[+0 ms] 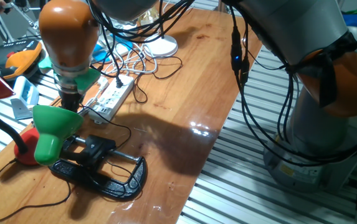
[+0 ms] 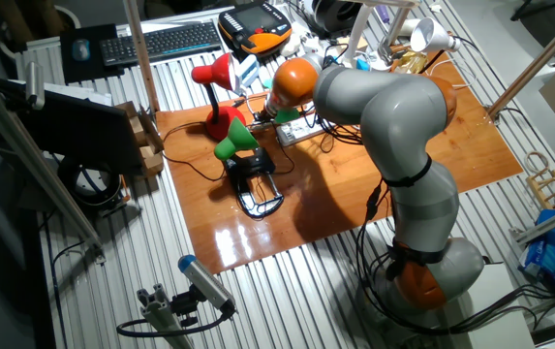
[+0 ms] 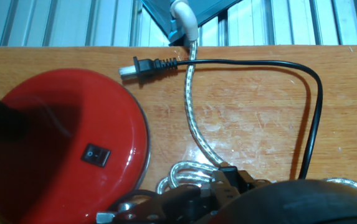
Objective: Plug in the power cord of the desk lamp, turn on the socket, and light up the desk lamp
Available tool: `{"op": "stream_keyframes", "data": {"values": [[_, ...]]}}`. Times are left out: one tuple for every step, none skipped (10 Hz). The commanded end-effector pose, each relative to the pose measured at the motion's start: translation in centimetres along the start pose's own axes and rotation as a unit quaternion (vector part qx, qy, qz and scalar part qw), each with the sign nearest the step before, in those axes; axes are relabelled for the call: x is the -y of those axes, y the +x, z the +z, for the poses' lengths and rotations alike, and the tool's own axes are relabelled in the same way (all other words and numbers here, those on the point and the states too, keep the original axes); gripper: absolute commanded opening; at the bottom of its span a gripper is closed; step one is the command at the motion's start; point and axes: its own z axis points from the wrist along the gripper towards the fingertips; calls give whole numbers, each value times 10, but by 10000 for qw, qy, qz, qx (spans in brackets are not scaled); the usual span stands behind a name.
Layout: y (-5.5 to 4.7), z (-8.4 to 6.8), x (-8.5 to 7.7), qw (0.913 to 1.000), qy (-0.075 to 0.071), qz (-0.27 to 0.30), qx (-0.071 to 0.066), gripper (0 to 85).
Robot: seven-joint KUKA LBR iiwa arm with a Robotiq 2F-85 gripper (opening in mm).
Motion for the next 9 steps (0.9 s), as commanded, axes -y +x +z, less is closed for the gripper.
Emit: {"op": "stream_keyframes", "data": {"values": [[0,0,0,10000,7,-3,-2,0],[0,-1,0,10000,64,0,-20,0],[-2,-4,0,9999,89,-2,-106,0],[-4,-10,1,9998,88,67,-151,0],[-8,-18,1,9997,116,96,-190,0],[-13,-26,3,9996,130,115,-229,0],[-18,-34,5,9994,145,180,-274,0],[-21,-39,7,9991,188,182,-329,0],[-25,-47,11,9984,265,-143,-485,0]]}}
